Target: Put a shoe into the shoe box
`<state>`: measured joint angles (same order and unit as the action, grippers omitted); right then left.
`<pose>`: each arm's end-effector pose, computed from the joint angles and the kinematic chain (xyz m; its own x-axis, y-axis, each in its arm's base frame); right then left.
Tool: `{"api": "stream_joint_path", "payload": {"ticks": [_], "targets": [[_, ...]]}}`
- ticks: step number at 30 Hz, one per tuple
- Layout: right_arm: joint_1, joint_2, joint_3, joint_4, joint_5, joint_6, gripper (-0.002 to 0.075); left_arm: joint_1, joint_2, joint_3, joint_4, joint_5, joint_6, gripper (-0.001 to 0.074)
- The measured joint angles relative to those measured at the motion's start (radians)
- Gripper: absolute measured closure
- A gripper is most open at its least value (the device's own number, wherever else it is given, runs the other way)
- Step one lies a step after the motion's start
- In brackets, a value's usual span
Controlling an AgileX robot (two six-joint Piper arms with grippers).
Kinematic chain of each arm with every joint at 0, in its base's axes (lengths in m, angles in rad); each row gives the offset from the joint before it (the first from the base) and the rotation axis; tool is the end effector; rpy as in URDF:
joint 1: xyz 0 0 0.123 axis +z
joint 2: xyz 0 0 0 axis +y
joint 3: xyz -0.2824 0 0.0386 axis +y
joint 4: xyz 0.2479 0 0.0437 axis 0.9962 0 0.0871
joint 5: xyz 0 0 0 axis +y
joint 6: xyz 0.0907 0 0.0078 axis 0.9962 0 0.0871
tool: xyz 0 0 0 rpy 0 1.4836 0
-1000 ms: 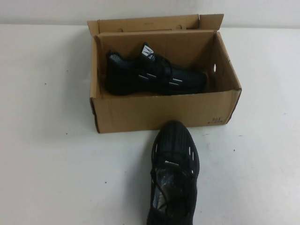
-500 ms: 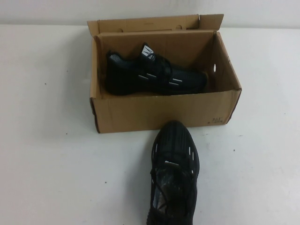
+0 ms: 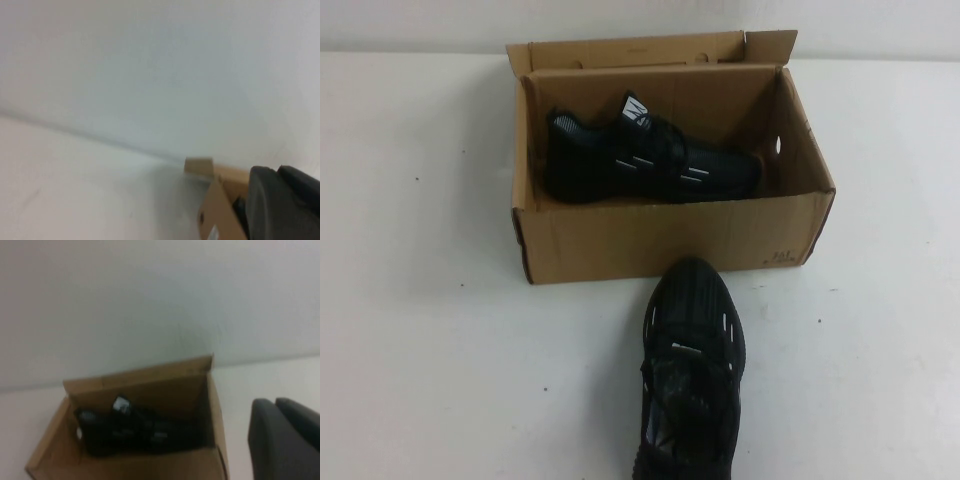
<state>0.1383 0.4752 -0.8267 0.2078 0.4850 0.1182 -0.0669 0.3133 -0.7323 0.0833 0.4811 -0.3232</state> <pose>0.0729 0.0190 0.4094 -0.1046 0.2849 -0.9528 -0.2108 0.9300 0.3012 0.0430 0.0006 0.3898 0.0186 -0.2484 -0.9685 0.0341 0.9683 -0.2476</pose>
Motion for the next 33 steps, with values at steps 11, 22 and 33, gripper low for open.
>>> {"api": "stream_joint_path", "payload": {"ticks": [11,22,33], "targets": [[0.0,0.289,0.0,0.339,0.335,-0.209,0.0743,0.0,0.071,0.05,-0.034,0.346,0.002,0.0738],[0.047,0.555,-0.038,0.738,0.466,-0.779,0.0557,0.0,0.073,0.05,-0.126,0.579,0.002,0.0738],[0.381,0.728,-0.201,0.77,0.446,-1.025,0.0444,0.0,0.073,0.05,-0.138,0.593,0.012,0.0738]]}}
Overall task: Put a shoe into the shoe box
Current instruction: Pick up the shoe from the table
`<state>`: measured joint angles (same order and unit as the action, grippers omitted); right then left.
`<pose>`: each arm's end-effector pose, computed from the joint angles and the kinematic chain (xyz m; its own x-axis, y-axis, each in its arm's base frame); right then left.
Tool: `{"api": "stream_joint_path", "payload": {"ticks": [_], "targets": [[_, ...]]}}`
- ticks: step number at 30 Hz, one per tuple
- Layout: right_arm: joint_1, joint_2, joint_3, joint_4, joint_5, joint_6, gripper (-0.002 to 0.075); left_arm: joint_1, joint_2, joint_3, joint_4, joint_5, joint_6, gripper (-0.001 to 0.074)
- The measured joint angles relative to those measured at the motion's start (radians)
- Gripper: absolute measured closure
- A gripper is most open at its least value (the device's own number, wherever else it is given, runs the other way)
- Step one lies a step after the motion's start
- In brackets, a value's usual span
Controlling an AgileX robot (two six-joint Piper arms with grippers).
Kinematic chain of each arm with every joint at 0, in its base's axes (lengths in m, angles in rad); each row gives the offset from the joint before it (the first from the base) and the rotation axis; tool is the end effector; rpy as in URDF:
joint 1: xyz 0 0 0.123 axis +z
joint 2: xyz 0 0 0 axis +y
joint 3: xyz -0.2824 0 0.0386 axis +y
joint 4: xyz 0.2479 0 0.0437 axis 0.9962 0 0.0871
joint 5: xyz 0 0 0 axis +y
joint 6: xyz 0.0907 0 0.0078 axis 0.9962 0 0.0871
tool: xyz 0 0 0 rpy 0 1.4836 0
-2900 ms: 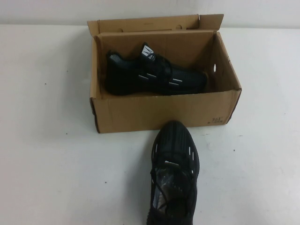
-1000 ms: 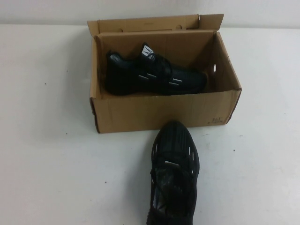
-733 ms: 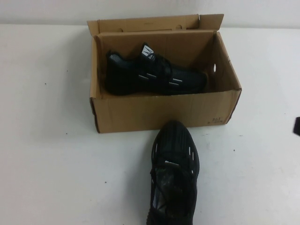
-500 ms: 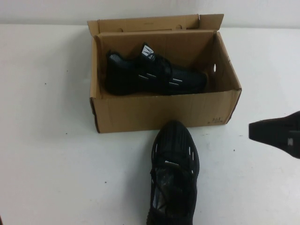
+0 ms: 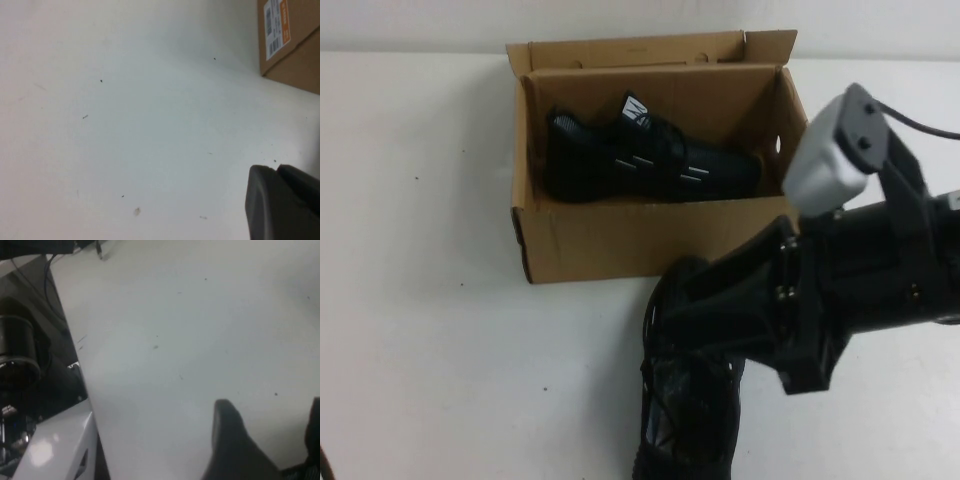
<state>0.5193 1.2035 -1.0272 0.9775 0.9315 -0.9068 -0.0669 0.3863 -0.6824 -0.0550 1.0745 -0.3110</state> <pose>0.1754 0.1701 0.3544 -0.4268 -0.4000 -0.8111 -0.8917 0.3359 0.3035 0.0469 -0.0076 0.3213 -0.6342 -0.2887 -0.7173 -0.1122 0.9522 -0.2841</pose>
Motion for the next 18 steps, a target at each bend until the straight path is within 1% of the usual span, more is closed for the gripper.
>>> {"api": "stream_joint_path", "payload": {"ticks": [2,4,9,14,18], "targets": [[0.048,0.028,-0.03,-0.032,-0.022,-0.006,0.0419,0.0,0.0,0.0,0.0,0.002,0.002,0.0738],[0.076,0.053,-0.058,-0.114,-0.034,0.002,0.0393,0.0,0.0,0.0,0.0,0.01,0.002,0.0738],[0.14,0.115,-0.121,-0.423,-0.045,0.163,0.0346,0.0,0.0,0.0,0.0,0.021,0.034,0.0738],[0.217,0.169,-0.153,-0.714,-0.045,0.32,0.033,0.0,0.0,0.0,0.0,0.023,0.038,0.0738],[0.27,0.229,-0.157,-0.844,-0.043,0.38,0.033,0.0,0.0,0.0,0.0,0.023,0.038,0.0738]]}}
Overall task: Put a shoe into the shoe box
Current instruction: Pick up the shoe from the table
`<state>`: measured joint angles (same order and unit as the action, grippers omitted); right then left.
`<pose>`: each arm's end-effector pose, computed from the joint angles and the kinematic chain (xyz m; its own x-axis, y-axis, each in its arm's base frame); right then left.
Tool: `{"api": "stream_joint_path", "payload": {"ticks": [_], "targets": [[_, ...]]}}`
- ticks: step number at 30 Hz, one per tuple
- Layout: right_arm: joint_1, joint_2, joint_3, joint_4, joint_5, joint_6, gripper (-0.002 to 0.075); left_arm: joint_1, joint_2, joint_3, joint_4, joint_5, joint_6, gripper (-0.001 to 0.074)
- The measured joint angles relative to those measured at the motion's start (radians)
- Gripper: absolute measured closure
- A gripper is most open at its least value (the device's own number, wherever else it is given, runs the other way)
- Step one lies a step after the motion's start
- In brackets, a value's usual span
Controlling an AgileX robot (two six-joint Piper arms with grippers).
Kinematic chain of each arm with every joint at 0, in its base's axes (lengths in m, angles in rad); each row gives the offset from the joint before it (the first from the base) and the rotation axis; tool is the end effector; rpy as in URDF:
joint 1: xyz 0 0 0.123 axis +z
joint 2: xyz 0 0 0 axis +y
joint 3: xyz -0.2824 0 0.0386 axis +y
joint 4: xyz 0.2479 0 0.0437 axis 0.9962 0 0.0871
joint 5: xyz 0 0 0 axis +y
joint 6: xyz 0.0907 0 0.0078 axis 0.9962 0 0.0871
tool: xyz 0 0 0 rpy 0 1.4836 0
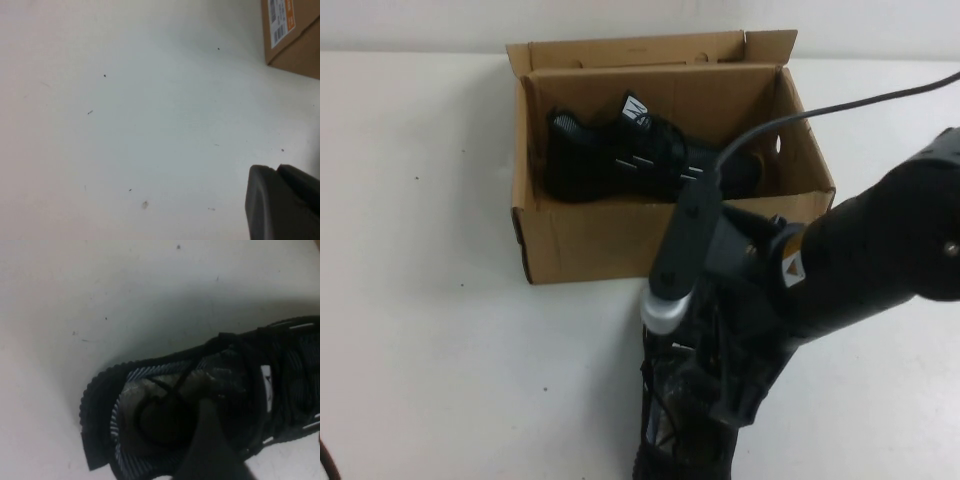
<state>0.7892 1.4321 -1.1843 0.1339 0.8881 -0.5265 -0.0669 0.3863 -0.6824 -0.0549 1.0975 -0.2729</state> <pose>0.2015 0.2165 0.3112 -0.2331 -0.8385 -0.4926 -0.9317 0.3376 -0.1339 0.0456 -0.0075 0.3197 -0.6547 -0.2500 -0.7133 -0.0927 0.9632 -0.2525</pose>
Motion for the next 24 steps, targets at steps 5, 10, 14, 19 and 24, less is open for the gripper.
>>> {"api": "stream_joint_path", "payload": {"ticks": [5,10,14,19,24], "targets": [[0.017,0.071,0.0,-0.049,-0.035,0.014,0.033,0.0,0.0,0.0,0.0,0.0,0.0,0.0738],[0.017,0.15,-0.002,-0.085,-0.108,0.017,0.033,0.0,0.0,0.0,0.0,0.0,0.002,0.0738],[0.017,0.22,-0.002,-0.134,-0.155,0.019,0.0344,0.0,0.0,0.0,0.0,0.0,0.002,0.0738],[0.017,0.288,-0.002,-0.232,-0.167,0.082,0.0571,0.0,0.0,0.0,0.0,0.0,0.002,0.0738],[0.021,0.273,-0.002,-0.274,-0.162,0.16,0.0714,0.0,0.0,0.0,0.0,0.01,0.009,0.0738]]}}
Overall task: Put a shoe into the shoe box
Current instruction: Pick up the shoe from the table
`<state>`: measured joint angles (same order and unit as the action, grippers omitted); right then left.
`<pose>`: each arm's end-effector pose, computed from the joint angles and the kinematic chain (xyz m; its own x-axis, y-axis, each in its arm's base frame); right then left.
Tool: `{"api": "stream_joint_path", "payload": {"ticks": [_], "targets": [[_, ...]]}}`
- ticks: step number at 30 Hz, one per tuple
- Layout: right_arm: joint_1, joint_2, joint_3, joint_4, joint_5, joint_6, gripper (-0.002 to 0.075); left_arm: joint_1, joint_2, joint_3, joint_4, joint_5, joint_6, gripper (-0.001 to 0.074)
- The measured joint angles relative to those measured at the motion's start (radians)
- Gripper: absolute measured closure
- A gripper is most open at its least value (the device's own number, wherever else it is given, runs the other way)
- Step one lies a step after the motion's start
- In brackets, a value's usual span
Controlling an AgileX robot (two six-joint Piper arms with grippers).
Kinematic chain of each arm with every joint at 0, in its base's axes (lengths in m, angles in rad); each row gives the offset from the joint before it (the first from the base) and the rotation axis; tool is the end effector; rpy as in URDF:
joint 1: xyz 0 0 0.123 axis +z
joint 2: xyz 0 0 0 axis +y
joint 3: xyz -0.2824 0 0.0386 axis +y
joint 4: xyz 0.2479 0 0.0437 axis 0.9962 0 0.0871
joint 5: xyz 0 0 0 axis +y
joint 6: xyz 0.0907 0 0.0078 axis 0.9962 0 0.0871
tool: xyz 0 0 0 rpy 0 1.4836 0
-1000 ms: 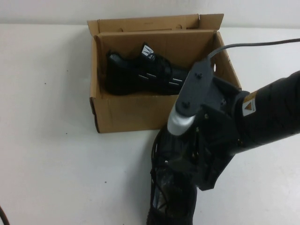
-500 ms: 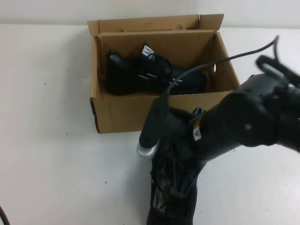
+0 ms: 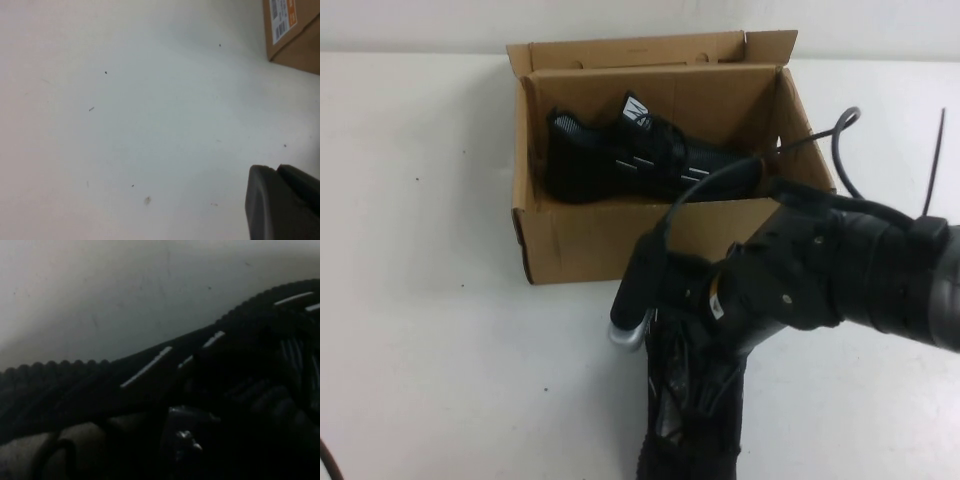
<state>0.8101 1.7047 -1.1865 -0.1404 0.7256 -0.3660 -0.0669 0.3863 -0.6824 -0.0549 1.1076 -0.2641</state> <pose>0.2472 0.2475 0.2300 -0.2454 -0.9137 -0.3240 -0.9053 0.3355 -0.2604 0.0450 -0.0075 0.3190 -0.6628 -0.2405 -0.7091 -0.0889 0.9656 -0.2445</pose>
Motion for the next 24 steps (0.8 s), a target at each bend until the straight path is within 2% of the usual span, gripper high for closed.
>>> {"api": "stream_joint_path", "payload": {"ticks": [11,19,24], "targets": [[0.001,-0.151,-0.084,-0.015,0.134,-0.071,0.0721,0.0,0.0,0.0,-0.01,0.02,0.093,0.0738],[0.001,-0.178,-0.101,-0.015,0.198,-0.275,0.0722,0.0,0.0,0.0,-0.215,0.104,0.156,0.0738],[0.001,-0.203,-0.108,-0.015,0.21,-0.386,0.0722,0.0,0.0,0.0,-0.262,0.146,0.199,0.0738]]}}
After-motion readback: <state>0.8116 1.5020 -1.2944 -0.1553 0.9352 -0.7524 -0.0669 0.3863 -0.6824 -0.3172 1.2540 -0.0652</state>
